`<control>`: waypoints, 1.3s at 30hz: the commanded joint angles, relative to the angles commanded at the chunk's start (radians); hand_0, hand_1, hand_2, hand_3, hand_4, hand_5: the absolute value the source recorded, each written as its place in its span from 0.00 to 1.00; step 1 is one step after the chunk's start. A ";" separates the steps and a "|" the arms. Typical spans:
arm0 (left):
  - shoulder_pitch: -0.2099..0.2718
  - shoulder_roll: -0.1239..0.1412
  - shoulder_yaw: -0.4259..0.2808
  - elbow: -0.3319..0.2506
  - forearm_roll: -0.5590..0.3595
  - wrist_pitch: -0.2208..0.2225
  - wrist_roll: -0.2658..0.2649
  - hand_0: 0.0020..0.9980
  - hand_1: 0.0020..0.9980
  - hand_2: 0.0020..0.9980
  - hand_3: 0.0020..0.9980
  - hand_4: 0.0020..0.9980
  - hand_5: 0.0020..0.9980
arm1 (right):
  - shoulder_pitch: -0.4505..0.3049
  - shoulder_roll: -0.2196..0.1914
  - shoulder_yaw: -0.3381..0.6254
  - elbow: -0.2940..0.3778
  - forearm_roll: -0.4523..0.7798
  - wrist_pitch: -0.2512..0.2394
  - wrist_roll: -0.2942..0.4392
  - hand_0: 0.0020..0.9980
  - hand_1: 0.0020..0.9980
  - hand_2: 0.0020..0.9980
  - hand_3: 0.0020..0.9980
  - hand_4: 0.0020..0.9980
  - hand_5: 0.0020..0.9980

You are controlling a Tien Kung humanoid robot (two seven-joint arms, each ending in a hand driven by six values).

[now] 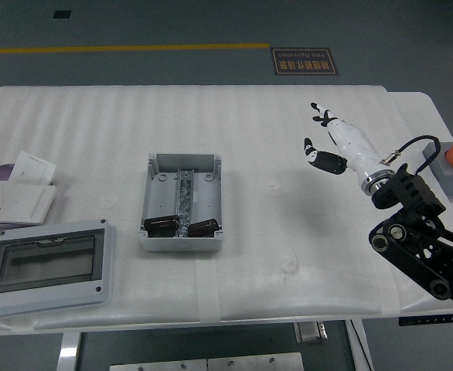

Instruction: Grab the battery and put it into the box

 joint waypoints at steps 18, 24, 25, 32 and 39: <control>0.007 0.007 0.005 -0.003 0.000 0.004 0.000 0.55 0.64 0.53 0.53 0.59 0.33 | -0.256 0.042 0.348 0.049 0.143 -0.148 0.183 0.80 0.81 0.82 0.94 0.44 0.24; 0.011 0.014 -0.003 -0.004 0.013 0.005 0.003 0.55 0.64 0.53 0.53 0.59 0.33 | -0.293 0.088 0.386 0.070 0.253 -0.174 0.285 0.74 0.77 0.79 0.87 0.44 0.23; 0.013 0.015 -0.003 -0.004 0.013 0.005 0.003 0.55 0.64 0.53 0.53 0.59 0.33 | -0.295 0.095 0.393 0.068 0.280 -0.173 0.309 0.74 0.77 0.79 0.87 0.44 0.23; 0.034 0.015 -0.004 -0.007 0.009 0.009 0.006 0.55 0.64 0.53 0.53 0.60 0.33 | -0.307 0.120 0.423 0.036 0.510 -0.138 0.493 0.72 0.77 0.78 0.84 0.45 0.23; 0.065 0.006 -0.002 -0.010 -0.002 0.015 0.010 0.56 0.64 0.54 0.55 0.59 0.33 | -0.330 0.128 0.422 0.017 0.769 -0.041 0.662 0.66 0.70 0.73 0.80 0.55 0.29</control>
